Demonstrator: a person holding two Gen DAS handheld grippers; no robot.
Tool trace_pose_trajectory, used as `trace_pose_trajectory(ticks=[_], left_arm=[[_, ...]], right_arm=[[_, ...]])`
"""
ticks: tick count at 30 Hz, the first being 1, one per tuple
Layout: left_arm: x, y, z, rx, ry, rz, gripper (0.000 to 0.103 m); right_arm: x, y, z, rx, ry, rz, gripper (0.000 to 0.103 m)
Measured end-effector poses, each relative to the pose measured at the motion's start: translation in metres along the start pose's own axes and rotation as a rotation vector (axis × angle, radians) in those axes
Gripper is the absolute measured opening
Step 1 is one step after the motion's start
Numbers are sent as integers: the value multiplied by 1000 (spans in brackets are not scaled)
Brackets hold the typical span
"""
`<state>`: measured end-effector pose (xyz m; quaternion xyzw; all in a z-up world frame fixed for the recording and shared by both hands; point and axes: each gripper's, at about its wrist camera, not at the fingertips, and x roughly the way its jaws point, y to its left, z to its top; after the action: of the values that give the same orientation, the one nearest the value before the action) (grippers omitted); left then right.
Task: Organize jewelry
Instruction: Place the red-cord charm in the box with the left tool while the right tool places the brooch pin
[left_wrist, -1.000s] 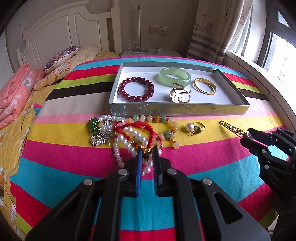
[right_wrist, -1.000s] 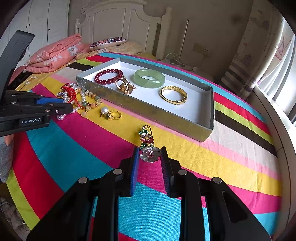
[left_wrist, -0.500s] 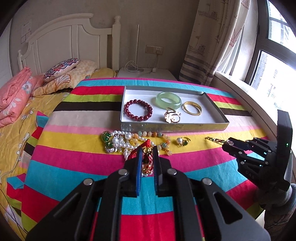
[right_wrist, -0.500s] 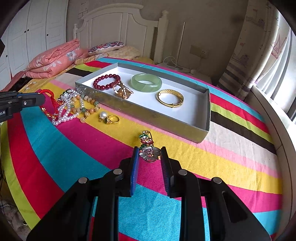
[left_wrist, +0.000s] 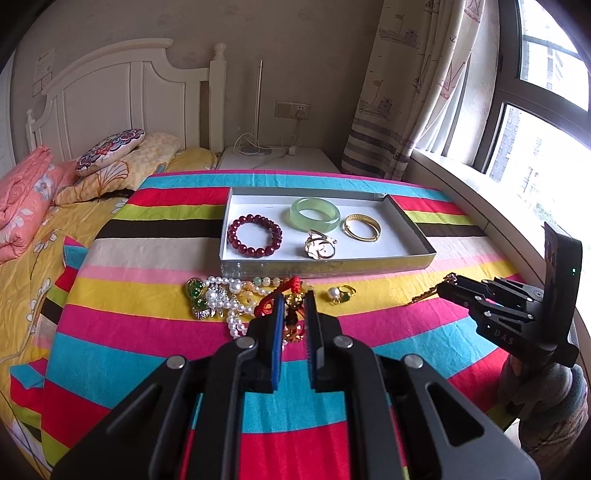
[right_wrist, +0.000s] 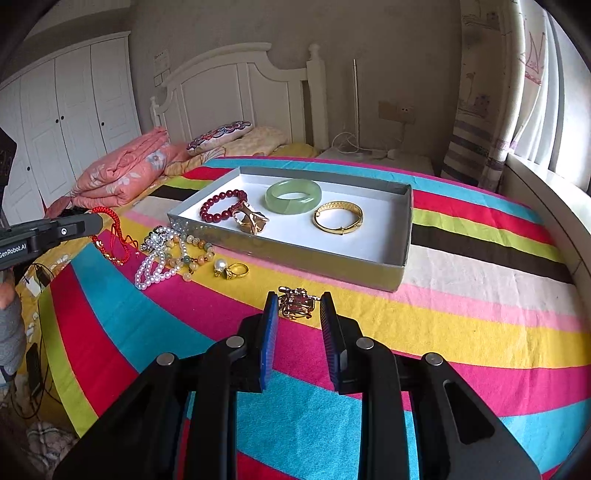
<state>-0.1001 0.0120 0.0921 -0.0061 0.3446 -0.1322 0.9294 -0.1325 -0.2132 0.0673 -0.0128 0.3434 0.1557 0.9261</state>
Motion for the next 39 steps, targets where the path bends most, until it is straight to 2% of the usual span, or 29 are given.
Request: trace_pose_trajectory(ticks=[8,15,19,24,28,34,37,39], left_arm=[[11,-15,24,52,-18,-30,10],[44,-28,49,87,14,-40,10],[66,-31,68,103,30,-16,10],[95,-23,96,106,58,26,10],[130,-14,116,114,105,90,10],[185,4,139,98,172,181,10],[206,13,138,83,222,177,10],[215,15,130,85,251,157,11]], right_arm=[[-3,-11,7,50,-5,12,25],[-16,-17,38,31,-58,-22,25],[-7,-24,60,26,-74,-52,25],[17,-33,88,23,-83,-88,25],[46,-46,110,55,-94,-92,25],[97,-61,137,81,-56,-141,25],[112,-62,139,67,-21,-188,25],[120,-63,132,51,36,-215,25]])
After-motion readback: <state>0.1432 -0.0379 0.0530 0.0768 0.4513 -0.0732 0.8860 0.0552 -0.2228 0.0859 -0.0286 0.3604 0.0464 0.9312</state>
